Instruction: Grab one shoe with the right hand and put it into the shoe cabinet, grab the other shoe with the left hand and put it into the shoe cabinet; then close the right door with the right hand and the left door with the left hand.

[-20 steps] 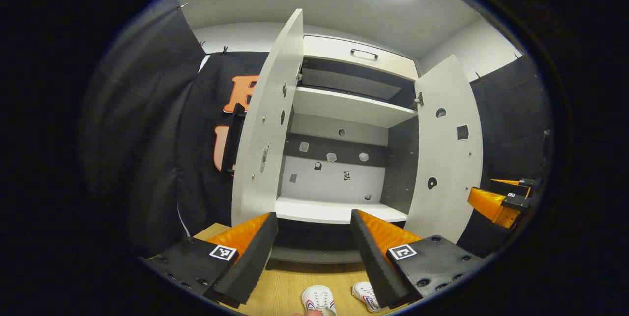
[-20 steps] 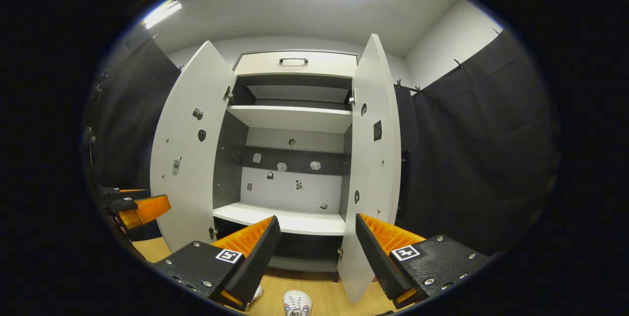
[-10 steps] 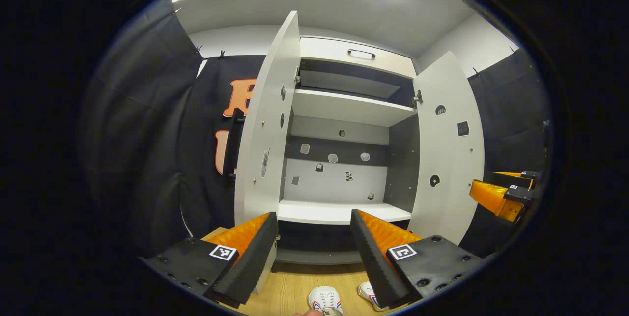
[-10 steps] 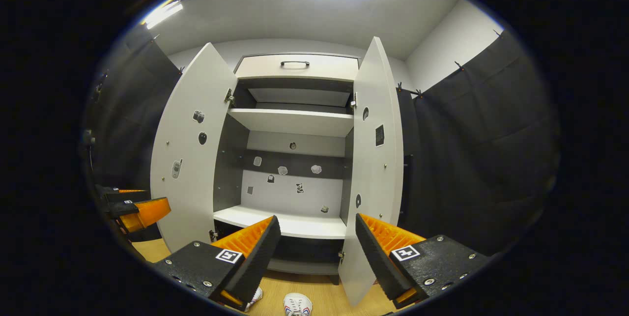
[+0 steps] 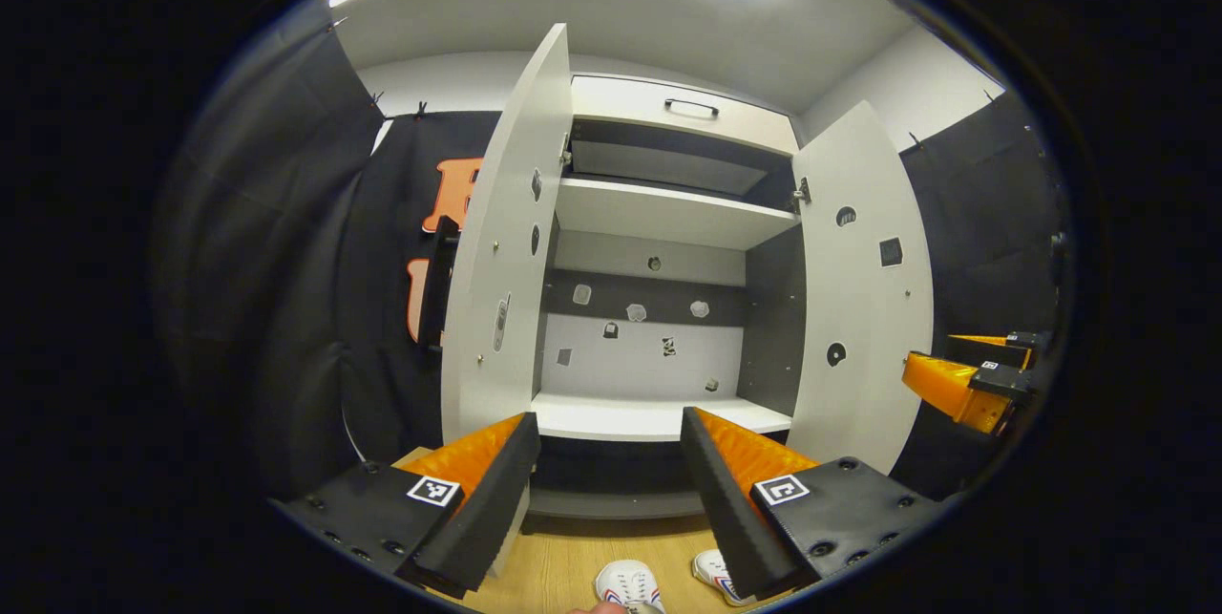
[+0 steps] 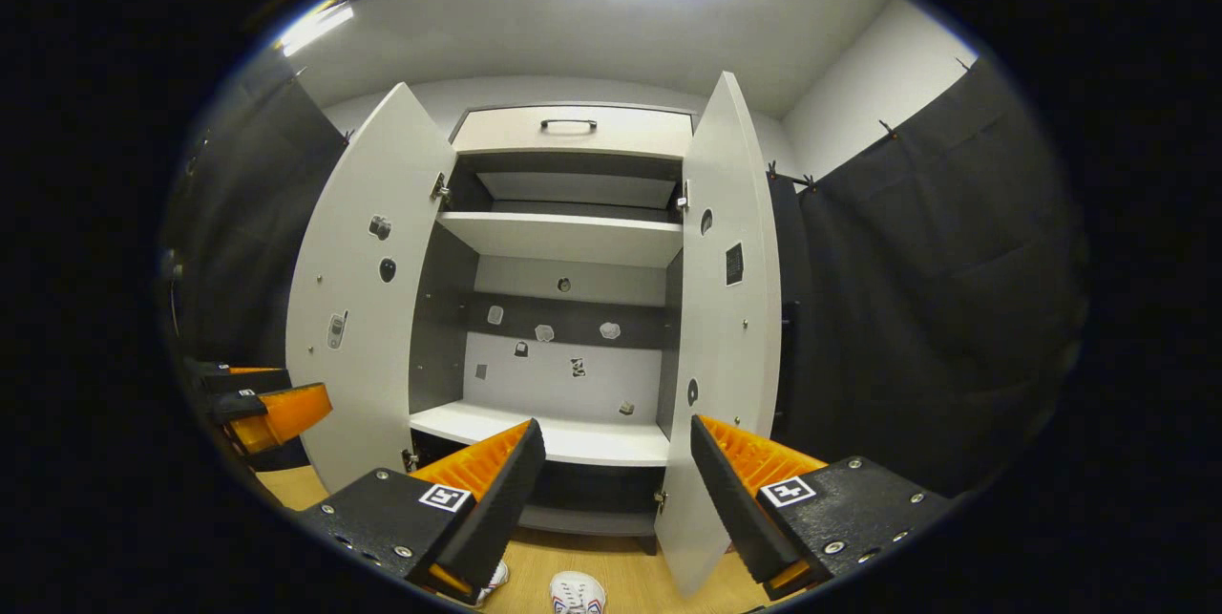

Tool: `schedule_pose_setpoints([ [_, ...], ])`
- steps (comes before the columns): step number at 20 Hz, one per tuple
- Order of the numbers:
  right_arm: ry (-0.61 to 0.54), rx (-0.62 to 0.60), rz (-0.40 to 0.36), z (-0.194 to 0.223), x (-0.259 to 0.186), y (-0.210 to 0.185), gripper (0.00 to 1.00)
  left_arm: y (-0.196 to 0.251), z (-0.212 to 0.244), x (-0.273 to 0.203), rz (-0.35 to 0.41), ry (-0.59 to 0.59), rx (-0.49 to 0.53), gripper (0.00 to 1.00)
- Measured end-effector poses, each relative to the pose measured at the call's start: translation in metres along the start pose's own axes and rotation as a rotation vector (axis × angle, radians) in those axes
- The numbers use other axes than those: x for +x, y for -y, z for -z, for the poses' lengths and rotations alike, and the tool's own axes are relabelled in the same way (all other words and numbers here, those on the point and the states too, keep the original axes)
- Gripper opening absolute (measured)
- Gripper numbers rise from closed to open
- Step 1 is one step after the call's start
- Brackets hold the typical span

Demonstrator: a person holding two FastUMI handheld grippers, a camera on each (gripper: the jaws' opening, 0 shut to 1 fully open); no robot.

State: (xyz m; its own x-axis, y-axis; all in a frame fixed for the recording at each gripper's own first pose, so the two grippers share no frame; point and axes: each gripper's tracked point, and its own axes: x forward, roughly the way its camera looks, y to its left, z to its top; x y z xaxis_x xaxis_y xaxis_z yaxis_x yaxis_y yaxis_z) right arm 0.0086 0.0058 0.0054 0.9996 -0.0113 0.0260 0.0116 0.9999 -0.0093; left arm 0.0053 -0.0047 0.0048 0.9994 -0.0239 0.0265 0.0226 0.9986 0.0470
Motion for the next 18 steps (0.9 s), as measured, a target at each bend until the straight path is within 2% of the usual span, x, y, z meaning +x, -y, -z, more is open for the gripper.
schedule_pose_setpoints([
  [2,-0.005,-0.001,-0.008,0.003,0.001,-0.005,0.94,0.001,0.000,0.000,0.002,0.002,0.003,0.99],
  [4,-0.024,-0.006,-0.021,0.014,0.005,-0.010,0.94,0.001,0.000,0.001,0.002,0.005,0.001,0.96],
  [9,-0.182,-0.002,-0.076,0.089,0.012,-0.034,0.94,-0.003,0.003,-0.002,-0.007,0.005,-0.008,0.96],
  [10,-0.215,0.005,-0.090,0.108,0.012,-0.041,0.94,-0.005,0.004,-0.002,-0.012,0.005,-0.005,0.99],
  [14,-0.404,-0.013,-0.135,0.208,0.004,-0.061,0.91,-0.011,0.011,-0.005,-0.024,-0.009,-0.020,0.96],
  [18,-0.619,0.027,-0.156,0.314,-0.018,-0.074,0.86,-0.020,0.018,-0.006,-0.042,-0.023,-0.050,0.96],
])
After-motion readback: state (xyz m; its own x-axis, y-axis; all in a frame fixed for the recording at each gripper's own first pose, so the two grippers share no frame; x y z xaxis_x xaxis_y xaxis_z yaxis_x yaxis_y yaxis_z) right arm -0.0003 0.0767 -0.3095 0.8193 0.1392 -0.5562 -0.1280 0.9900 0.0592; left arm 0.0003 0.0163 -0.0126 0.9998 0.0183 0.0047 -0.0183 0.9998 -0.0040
